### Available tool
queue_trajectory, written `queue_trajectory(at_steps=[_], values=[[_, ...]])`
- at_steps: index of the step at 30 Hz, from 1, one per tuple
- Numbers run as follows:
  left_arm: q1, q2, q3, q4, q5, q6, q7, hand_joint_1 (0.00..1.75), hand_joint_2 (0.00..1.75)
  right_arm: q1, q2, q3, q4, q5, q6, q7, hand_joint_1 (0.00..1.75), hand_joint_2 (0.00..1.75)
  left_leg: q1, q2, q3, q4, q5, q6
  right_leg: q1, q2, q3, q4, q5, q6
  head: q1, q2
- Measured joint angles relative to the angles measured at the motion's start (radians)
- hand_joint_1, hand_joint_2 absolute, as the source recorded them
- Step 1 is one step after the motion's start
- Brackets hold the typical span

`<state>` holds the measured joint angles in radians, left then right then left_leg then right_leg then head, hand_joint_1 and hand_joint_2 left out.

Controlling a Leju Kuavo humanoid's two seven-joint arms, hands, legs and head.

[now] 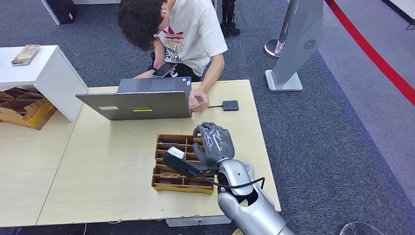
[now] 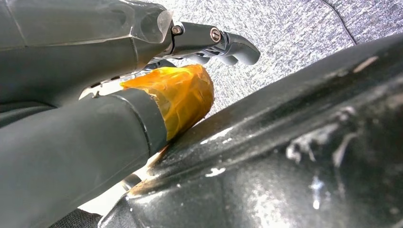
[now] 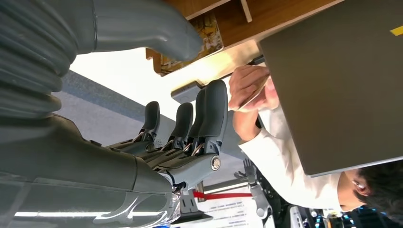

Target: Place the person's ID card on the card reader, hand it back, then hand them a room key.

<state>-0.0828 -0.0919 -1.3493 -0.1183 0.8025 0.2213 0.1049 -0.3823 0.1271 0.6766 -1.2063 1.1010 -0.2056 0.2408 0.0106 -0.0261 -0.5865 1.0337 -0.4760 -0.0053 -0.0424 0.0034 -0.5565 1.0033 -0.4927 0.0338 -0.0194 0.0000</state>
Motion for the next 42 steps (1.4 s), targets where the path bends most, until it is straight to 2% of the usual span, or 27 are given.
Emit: queue_trajectory(at_steps=[13,36,39,42], values=[[0.000,0.000,0.000,0.000,-0.007,-0.001,0.001,0.00,0.00,-0.018,0.004,-0.001,0.078,-0.010,-0.014,0.003,0.89,1.75,0.000,0.000,0.000,0.000,0.000,0.000,0.000,0.000,0.000,0.000,0.000,0.000,0.000,0.000],[-0.001,0.000,0.000,0.000,-0.013,-0.002,0.006,0.00,0.00,-0.046,0.009,-0.013,0.118,-0.003,-0.011,0.018,0.96,1.75,0.000,0.000,0.000,0.000,0.000,0.000,0.000,0.000,0.000,0.000,0.000,0.000,0.000,0.000],[-0.001,0.000,0.000,0.000,-0.013,-0.002,0.006,0.00,0.00,-0.048,0.009,-0.015,0.119,-0.003,-0.010,0.018,1.13,1.75,0.000,0.000,0.000,0.000,0.000,0.000,0.000,0.000,0.000,0.000,0.000,0.000,0.000,0.000],[-0.001,0.000,0.000,0.000,-0.013,-0.002,0.006,0.00,0.00,-0.049,0.011,-0.017,0.122,-0.003,-0.004,0.018,1.52,1.75,0.000,0.000,0.000,0.000,0.000,0.000,0.000,0.000,0.000,0.000,0.000,0.000,0.000,0.000]])
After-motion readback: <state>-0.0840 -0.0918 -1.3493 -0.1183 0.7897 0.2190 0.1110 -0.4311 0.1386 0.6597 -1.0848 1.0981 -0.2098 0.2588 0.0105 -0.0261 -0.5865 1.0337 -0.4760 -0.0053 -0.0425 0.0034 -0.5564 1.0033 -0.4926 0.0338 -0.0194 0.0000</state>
